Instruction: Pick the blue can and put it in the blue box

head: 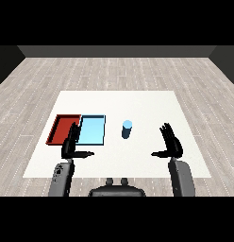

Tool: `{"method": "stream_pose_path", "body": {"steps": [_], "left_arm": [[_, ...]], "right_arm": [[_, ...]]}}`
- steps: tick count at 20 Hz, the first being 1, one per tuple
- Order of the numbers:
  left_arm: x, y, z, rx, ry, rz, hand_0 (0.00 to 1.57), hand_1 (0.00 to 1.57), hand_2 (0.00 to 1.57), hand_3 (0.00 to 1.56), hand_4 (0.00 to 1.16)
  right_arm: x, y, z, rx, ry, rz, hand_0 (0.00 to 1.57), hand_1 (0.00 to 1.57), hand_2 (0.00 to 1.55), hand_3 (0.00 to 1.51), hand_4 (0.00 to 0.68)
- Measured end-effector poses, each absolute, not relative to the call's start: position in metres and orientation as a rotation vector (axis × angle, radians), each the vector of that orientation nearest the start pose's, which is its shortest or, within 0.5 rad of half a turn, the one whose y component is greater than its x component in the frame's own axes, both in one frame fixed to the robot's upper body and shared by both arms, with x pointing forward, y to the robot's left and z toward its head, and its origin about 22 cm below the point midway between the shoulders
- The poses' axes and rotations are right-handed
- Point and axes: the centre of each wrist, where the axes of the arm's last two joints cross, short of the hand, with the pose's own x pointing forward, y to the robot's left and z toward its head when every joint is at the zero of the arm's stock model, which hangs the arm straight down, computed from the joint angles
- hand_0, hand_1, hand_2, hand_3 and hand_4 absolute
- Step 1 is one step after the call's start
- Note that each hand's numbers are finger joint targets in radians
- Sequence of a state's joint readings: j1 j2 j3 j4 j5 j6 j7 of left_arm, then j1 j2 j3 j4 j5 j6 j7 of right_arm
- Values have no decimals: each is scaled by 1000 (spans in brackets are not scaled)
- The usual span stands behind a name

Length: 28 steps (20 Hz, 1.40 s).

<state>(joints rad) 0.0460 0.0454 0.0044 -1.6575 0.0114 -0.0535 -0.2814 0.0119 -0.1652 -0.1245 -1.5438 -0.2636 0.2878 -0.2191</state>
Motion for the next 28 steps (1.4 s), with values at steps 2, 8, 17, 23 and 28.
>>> {"method": "stream_pose_path", "body": {"steps": [2,8,17,23,28], "left_arm": [[234,247,11,-7,-1908,-59,0,0,0,0,0],[237,251,14,-12,-1942,-44,0,0,0,0,0],[230,254,15,-25,-1948,-13,0,0,0,0,0],[230,255,16,-19,-1948,-8,0,0,0,0,0],[228,259,14,-16,-1950,-11,0,0,0,0,0]], "right_arm": [[238,-302,5,224,-1799,18,0,0,0,0,0],[245,-291,6,246,-1783,-13,0,0,0,0,0],[283,-276,-6,280,-1709,-62,0,0,0,0,0],[303,-259,-8,303,-1679,-101,0,0,0,0,0],[315,-243,-18,322,-1647,-127,0,0,0,0,0]]}}
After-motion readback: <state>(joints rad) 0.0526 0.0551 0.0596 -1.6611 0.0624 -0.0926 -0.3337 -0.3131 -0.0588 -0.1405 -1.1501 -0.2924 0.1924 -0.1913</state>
